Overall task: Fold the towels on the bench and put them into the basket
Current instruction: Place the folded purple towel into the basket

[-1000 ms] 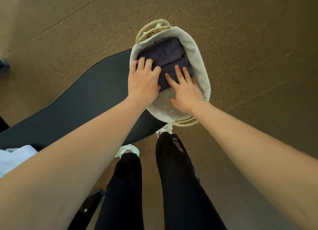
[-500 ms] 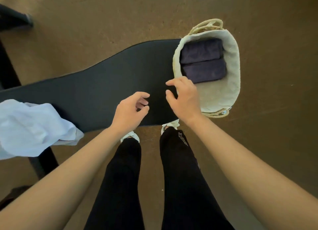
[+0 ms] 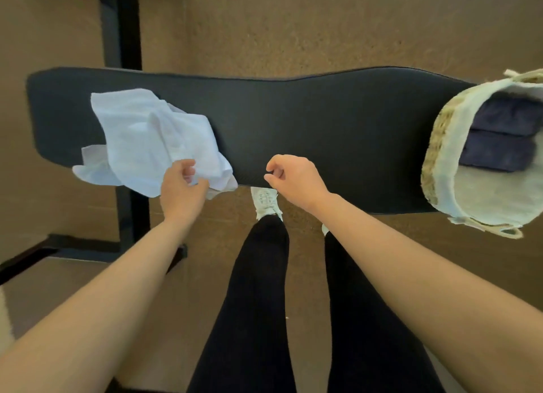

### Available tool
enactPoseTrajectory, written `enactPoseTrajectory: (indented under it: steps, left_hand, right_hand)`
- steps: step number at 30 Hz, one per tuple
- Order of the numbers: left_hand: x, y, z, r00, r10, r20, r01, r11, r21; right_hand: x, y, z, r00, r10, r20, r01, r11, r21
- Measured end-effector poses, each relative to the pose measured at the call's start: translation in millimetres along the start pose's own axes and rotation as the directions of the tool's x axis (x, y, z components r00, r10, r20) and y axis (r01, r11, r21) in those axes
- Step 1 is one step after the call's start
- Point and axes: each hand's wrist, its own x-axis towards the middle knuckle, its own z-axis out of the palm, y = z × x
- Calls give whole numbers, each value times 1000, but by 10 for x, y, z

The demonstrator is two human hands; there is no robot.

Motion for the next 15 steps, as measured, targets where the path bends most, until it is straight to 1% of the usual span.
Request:
enactPoseTrajectory:
  steps: [3, 4, 5, 7, 10, 13, 15]
  left_hand:
    - [210, -244, -164, 994, -58, -92, 62, 997, 46]
    - [266, -299, -200, 991, -79, -110, 84, 996, 38]
    - [317, -348, -227, 989, -89, -116, 91, 996, 12]
    - [401, -407, -258, 995, -53, -89, 47, 997, -66]
    - [473, -398, -293, 997, -5, -72, -6, 988, -155]
    - [482, -324, -320, 996, 54, -66, -67, 973, -222]
    - [484, -259, -346, 995, 98, -19, -99, 955, -279]
  right_hand:
    - [230, -258, 270, 997, -5, 71, 11, 997, -76]
    - [306, -335, 363, 996, -6, 86, 15, 995, -100]
    - [381, -407, 453, 995, -7, 99, 19, 993, -120]
    - [508, -550, 608, 993, -24, 119, 41, 989, -139]
    - [648, -777, 782, 989, -51, 138, 64, 994, -94]
    - [743, -982, 910, 997, -39, 70, 40, 999, -4]
    - [780, -1094, 944, 999, -15, 39, 12, 997, 77]
